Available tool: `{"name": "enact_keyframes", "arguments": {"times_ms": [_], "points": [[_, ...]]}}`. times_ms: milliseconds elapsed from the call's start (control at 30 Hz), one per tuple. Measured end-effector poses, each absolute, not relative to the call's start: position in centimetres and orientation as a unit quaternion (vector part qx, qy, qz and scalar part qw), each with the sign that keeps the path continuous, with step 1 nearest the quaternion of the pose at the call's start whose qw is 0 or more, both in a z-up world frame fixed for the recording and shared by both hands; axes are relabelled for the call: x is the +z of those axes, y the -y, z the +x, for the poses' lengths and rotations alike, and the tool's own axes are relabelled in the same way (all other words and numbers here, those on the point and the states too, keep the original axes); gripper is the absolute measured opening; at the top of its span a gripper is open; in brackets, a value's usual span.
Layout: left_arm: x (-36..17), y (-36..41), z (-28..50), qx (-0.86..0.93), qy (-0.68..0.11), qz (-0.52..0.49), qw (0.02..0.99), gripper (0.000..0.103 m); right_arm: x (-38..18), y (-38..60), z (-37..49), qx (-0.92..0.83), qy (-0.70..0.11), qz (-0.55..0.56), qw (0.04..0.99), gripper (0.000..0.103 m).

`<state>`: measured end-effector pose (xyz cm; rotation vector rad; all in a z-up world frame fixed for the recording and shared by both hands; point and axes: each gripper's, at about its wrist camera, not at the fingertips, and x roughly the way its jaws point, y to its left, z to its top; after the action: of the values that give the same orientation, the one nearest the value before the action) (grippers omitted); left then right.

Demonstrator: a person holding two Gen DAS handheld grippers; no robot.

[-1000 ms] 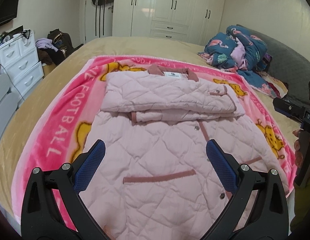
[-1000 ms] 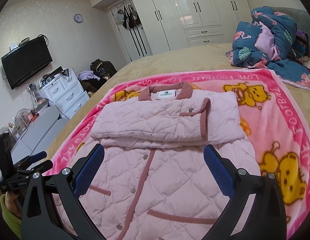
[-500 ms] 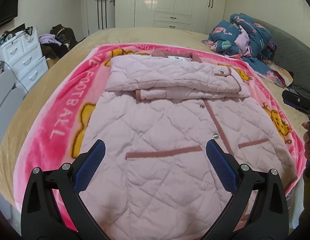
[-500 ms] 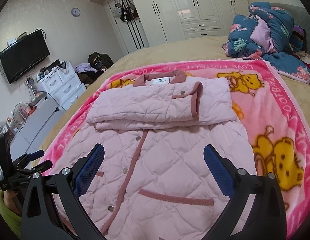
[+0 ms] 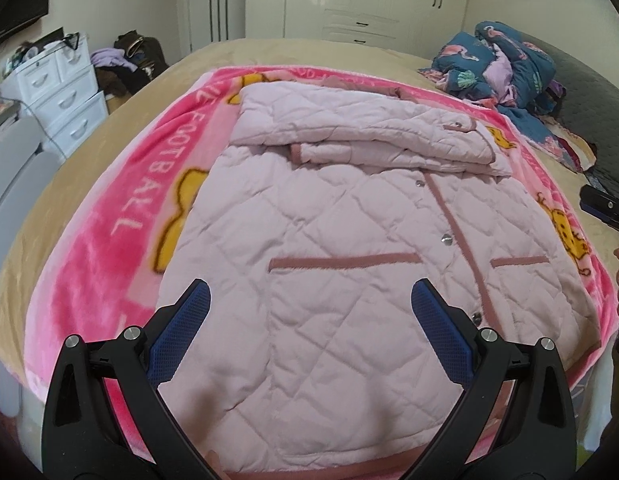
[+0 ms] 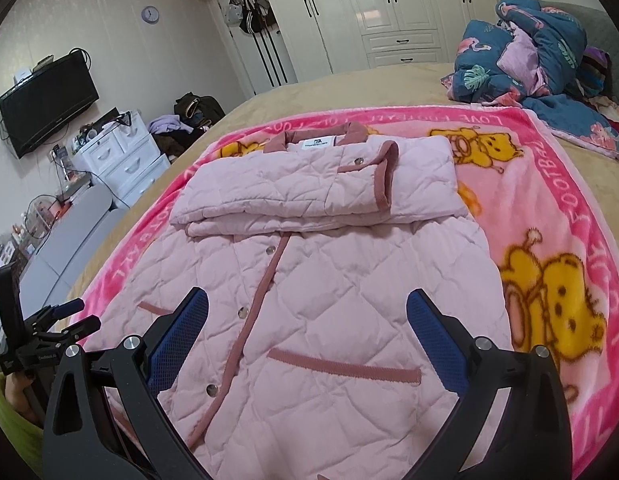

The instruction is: Fold large clothes

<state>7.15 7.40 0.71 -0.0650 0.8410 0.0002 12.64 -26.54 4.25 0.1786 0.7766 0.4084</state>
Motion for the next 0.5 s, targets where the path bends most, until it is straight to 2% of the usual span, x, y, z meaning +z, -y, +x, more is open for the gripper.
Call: {"name": "enact_keyframes", "arguments": {"times_ms": [500], "points": [[-1.6, -11.3, 6.4, 0.063, -0.448, -0.093, 0.887, 0.095, 3.2, 27.0, 11.7, 0.201, -0.387, 0.089, 0.895, 0.099]]}}
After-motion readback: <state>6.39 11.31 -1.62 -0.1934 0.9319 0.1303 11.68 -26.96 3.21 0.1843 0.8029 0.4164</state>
